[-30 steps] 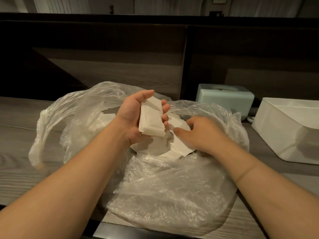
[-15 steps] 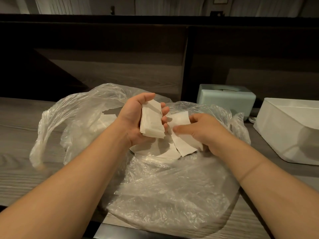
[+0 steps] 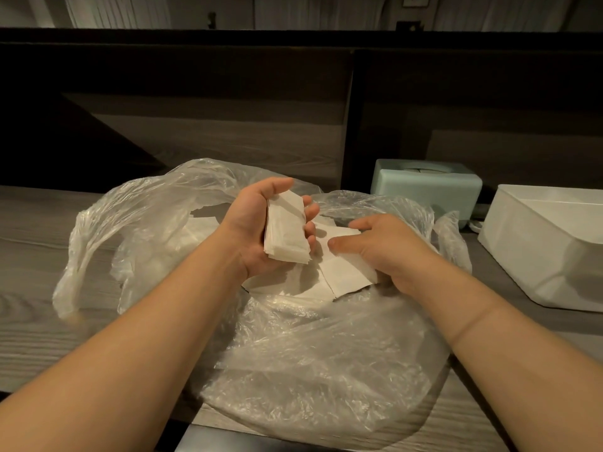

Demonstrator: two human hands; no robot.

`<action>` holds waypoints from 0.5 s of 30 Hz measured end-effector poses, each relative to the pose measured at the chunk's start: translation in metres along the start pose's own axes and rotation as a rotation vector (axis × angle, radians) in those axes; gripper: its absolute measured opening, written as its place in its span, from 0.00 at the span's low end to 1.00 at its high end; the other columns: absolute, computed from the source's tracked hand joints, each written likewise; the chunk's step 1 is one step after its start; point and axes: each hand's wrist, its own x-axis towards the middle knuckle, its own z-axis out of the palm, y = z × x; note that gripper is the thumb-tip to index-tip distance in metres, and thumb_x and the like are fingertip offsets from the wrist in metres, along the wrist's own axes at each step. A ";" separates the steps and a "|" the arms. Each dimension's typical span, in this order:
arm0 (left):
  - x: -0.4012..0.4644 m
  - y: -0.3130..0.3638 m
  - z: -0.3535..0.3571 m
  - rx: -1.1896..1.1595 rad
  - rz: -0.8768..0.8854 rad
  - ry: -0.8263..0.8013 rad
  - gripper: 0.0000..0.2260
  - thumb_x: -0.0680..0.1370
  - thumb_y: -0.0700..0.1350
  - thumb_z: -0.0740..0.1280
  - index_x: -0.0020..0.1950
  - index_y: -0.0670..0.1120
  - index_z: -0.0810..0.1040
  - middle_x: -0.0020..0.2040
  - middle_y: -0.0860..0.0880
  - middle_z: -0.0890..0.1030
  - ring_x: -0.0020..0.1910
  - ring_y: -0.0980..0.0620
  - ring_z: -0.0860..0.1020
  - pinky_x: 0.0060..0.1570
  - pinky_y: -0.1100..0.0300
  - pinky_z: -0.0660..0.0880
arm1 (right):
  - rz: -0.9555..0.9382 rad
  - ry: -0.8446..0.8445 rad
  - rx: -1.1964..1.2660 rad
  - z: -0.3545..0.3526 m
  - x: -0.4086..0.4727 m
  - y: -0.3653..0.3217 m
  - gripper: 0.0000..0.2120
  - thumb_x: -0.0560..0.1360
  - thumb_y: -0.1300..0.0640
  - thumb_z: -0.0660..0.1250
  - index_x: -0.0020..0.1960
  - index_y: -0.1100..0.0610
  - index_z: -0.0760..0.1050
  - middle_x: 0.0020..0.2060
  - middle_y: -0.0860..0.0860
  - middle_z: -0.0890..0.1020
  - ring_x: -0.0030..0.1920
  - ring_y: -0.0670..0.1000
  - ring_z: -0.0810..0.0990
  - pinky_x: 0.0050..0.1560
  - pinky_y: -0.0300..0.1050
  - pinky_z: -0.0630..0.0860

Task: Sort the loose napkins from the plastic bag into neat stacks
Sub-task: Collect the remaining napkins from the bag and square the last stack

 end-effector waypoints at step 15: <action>-0.002 0.000 0.002 0.024 0.012 0.033 0.18 0.76 0.52 0.67 0.61 0.43 0.78 0.51 0.46 0.81 0.38 0.49 0.76 0.41 0.55 0.75 | -0.037 0.069 -0.127 -0.003 0.000 -0.001 0.29 0.74 0.49 0.75 0.72 0.46 0.68 0.56 0.49 0.80 0.50 0.53 0.82 0.42 0.48 0.81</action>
